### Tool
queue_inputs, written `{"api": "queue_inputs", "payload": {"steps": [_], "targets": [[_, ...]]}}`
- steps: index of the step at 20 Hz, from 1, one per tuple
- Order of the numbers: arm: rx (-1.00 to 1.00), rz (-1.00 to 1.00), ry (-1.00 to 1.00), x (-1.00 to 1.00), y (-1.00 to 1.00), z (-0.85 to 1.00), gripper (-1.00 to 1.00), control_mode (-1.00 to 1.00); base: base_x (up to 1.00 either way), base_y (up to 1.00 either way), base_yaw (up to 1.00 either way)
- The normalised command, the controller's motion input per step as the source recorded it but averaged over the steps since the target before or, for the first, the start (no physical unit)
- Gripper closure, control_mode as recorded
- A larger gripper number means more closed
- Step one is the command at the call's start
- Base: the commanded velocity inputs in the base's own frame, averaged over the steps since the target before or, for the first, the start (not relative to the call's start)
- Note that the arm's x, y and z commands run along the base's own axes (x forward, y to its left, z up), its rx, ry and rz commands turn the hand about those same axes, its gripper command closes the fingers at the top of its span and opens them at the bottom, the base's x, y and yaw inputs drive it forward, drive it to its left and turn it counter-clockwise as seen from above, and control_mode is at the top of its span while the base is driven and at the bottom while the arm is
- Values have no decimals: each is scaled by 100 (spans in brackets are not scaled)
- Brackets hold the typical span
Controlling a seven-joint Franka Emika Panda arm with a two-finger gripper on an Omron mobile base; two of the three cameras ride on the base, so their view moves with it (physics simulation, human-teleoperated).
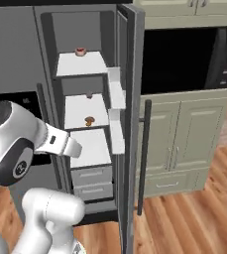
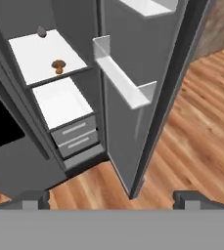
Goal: Transport the fish and mushroom to the fridge. Place the fish on the rack containing meat and place the mushroom on the rack containing the vegetable, ensuring meats and vegetables are on different racks.
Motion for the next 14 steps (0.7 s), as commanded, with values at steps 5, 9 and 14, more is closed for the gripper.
{"api": "queue_inputs", "payload": {"steps": [5, 9, 14], "targets": [[0, 0, 0, 0, 0, 0, -100, 100, -2, -1, -93], [0, 0, 0, 0, 0, 0, -100, 100, 0, 9, -100], [0, 0, 0, 0, 0, 0, -100, 100, 0, 5, -99]]}}
